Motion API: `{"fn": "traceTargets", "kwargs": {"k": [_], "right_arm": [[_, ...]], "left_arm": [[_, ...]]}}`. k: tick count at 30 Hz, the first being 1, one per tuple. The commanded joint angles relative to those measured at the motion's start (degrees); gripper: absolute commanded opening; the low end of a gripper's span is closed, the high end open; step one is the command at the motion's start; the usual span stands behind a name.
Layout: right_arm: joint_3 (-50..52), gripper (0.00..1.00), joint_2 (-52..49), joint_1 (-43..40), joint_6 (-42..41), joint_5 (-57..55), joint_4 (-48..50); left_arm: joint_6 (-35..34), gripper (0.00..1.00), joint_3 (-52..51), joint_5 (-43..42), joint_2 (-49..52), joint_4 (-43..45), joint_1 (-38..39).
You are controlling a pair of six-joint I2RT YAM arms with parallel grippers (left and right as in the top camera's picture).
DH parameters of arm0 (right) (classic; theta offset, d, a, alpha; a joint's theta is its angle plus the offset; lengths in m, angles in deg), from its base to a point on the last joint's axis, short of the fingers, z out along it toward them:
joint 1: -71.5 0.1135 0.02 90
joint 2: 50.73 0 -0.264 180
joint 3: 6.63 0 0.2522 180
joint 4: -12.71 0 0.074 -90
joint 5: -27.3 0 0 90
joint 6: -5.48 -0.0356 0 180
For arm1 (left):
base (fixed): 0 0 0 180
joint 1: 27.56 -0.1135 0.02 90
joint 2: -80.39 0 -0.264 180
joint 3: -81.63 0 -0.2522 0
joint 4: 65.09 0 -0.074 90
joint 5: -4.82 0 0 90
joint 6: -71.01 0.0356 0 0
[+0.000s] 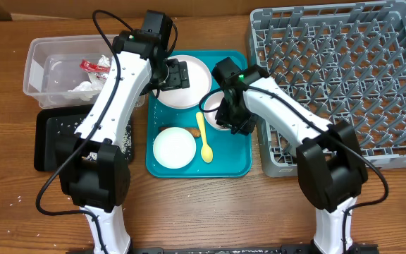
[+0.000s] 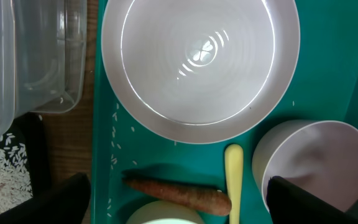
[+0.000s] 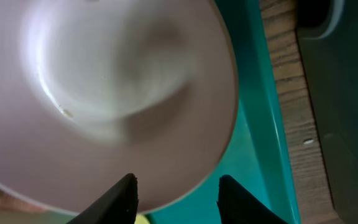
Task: Sort waste into correct bins and load items into the dishwasher
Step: 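Move both grippers toward the bowls on the teal tray, then grasp the pink bowl with the right gripper and carry it to the rack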
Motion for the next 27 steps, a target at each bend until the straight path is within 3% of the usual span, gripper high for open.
{"fn": "traceTargets", "kwargs": {"k": [1,3,7,11,15,21,25,27], "right_arm": [[0.3,0.40,-0.2,0.3,-1.3,-1.9,0.9],[1.0,0.25,-0.2,0.3,-1.3,-2.3,1.8],[4.0,0.19,-0.2,0.3,-1.3,-2.2,4.5],[4.7,0.04,-0.2,0.1,-1.2,-2.9,4.9],[2.8,0.04,1.0,-1.3,2.0,-2.9,3.9],[-6.5,0.04,13.8,-5.6,11.5,-5.2,-1.6],[-10.3,0.04,22.6,-9.9,17.8,-12.3,-2.1],[-10.3,0.04,25.1,-12.0,18.8,-25.0,-0.6]], "left_arm": [[0.6,0.93,-0.2,2.1,0.5,-0.1,-0.4],[0.7,0.93,-0.2,2.1,0.5,0.0,-0.4],[0.7,0.96,-0.2,2.1,0.5,0.2,-0.4],[0.7,0.96,-0.2,3.4,0.5,0.1,-0.4],[0.7,1.00,-0.2,3.3,0.5,0.2,-0.4],[0.7,1.00,-0.2,3.3,0.5,0.2,-0.3],[0.7,1.00,-0.2,3.3,0.5,0.2,-0.3],[0.7,1.00,-0.2,3.3,0.5,0.2,-0.3]]}}
